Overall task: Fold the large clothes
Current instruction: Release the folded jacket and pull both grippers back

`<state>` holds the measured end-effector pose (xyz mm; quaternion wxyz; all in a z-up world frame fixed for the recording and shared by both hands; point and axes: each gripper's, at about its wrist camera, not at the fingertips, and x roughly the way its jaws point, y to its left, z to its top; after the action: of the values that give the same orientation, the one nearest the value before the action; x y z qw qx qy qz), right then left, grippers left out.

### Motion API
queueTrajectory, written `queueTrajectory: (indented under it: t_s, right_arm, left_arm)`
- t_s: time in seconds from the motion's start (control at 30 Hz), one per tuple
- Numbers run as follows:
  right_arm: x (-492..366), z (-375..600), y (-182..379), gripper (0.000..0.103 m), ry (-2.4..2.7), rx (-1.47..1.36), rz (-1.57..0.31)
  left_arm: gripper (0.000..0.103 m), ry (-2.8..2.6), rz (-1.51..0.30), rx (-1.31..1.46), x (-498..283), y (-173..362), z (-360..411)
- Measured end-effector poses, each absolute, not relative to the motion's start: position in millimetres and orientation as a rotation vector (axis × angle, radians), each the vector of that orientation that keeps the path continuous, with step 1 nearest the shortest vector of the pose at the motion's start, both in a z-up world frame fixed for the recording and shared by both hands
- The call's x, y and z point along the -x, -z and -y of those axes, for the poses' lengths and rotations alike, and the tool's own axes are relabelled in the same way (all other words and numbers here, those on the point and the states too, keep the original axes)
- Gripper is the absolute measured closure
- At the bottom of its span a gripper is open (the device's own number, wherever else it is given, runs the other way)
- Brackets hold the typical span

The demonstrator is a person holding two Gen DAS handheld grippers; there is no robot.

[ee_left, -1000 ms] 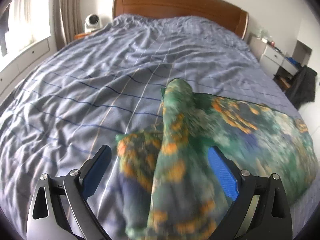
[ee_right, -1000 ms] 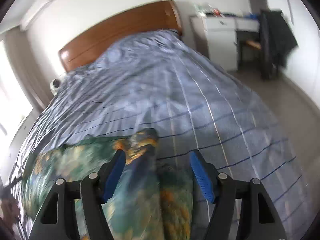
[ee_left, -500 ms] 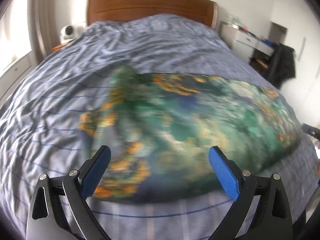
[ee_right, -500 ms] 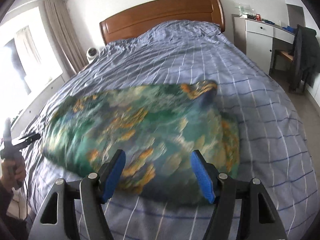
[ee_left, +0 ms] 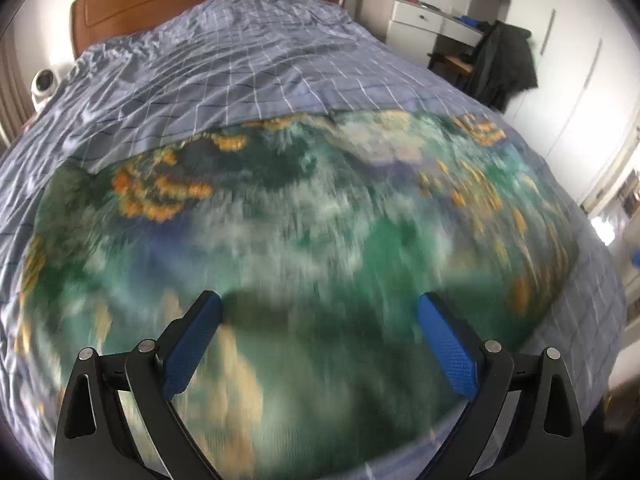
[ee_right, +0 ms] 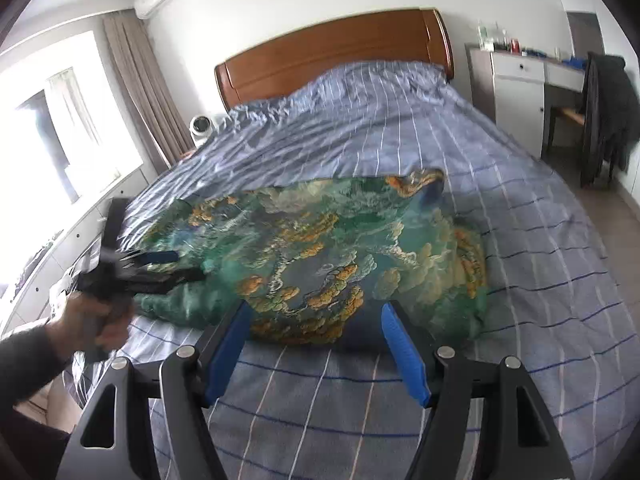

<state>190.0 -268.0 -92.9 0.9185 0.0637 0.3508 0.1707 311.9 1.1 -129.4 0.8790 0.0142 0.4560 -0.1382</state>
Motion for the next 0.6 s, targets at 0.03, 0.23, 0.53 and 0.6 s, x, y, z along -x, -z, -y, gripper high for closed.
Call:
queueTrajectory:
  t_s: [0.03,0.23,0.53,0.6]
  right_arm:
    - [-183,270,90,0.034,-0.348,-0.123,-0.708]
    - [-164,276,95,0.034,-0.352,-0.137,-0.714]
    - [-156,282,104,0.033,-0.358,-0.162,-0.717]
    - [-159,282,111,0.033,-0.362,-0.164,-0.742]
  left_arm:
    - [0.004,0.281,-0.948,-0.025,-323,126,0]
    - [0.004,0.147,-1.005,0.012,-412,126,-6]
    - [0.005,0.205,-0.986,-0.068,-357,138,4]
    - [0.005,0.248,-0.971,-0.108,-334,140,8]
